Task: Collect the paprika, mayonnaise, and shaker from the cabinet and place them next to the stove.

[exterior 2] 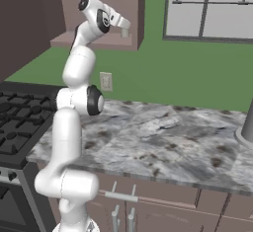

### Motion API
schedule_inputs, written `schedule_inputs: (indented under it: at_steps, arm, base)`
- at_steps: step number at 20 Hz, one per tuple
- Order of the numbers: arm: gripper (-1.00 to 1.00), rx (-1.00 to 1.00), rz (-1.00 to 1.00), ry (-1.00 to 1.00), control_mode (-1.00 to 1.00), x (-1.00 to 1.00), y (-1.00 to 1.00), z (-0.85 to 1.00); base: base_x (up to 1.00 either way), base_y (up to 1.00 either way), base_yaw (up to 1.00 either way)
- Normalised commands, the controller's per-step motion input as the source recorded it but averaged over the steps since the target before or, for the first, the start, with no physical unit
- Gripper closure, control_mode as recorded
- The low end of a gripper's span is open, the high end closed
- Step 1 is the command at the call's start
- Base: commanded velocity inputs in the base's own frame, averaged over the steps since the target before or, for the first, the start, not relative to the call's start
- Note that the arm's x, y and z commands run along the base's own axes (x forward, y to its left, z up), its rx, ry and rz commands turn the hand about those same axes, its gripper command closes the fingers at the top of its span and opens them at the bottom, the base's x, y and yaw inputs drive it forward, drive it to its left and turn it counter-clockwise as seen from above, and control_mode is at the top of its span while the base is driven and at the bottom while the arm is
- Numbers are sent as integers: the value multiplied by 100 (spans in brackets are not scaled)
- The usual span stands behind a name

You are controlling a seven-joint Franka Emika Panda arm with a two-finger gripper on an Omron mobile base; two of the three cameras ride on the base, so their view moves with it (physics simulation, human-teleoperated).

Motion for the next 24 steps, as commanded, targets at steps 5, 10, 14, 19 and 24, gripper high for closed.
schedule_inputs:
  at_steps: [5,10,14,19,24]
  arm:
    - [-100,0,0,0,-100,10,-7,0]
    - [100,0,0,0,-100,7,-7,-5]
    - [100,0,0,0,-100,1,-14,-10]
    - [100,0,0,0,-100,0,-13,-8]
    - [100,0,0,0,-100,0,-4,-3]
  base:
    - [0,0,0]
    - [0,0,0]
    - [0,0,0]
    - [0,0,0]
    - [0,0,0]
